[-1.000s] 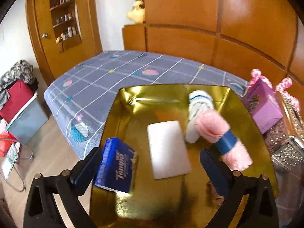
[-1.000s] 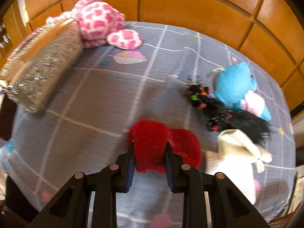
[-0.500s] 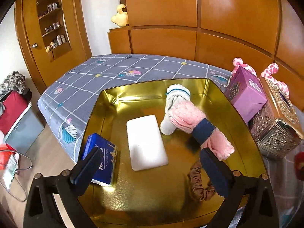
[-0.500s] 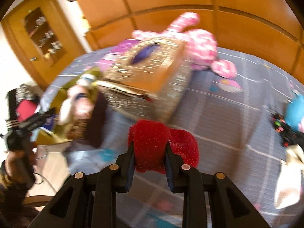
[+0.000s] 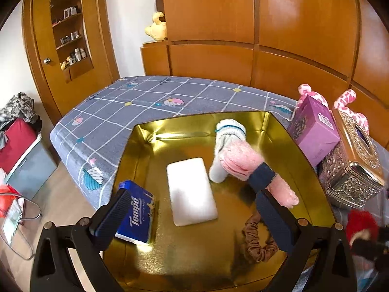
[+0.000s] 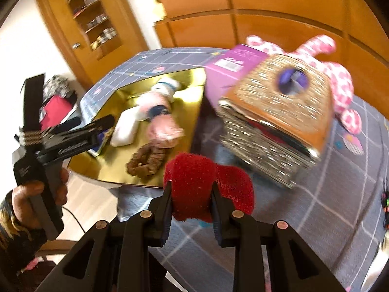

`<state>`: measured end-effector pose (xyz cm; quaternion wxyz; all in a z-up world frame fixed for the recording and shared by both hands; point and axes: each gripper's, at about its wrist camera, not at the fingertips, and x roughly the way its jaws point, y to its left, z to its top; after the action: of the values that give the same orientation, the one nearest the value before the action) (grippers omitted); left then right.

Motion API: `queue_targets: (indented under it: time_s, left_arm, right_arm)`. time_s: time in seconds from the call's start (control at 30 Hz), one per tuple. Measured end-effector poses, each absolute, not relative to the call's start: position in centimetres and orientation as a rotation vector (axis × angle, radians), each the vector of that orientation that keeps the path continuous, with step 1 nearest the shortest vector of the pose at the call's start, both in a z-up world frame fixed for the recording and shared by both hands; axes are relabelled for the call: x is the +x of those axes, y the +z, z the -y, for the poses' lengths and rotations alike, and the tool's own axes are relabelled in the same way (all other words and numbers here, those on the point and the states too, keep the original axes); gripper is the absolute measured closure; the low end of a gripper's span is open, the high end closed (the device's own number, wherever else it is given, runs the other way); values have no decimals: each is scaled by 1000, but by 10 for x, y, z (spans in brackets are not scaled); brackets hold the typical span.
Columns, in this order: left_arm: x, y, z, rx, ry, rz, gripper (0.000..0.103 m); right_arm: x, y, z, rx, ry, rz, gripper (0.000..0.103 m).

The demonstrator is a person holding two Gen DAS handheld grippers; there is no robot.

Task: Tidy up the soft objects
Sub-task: 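Carry the red fuzzy cloth with the right tool into the tray and release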

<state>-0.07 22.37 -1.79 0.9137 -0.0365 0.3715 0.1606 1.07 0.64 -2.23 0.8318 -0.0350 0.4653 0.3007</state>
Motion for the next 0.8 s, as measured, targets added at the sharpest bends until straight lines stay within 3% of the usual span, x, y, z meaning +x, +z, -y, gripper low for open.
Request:
queue_targets:
  time_s: [0.8]
  left_arm:
    - [-2,-8,-275,-177,482,-740,0]
  right_arm:
    - [37,-25,-133,-256,869,-937,71]
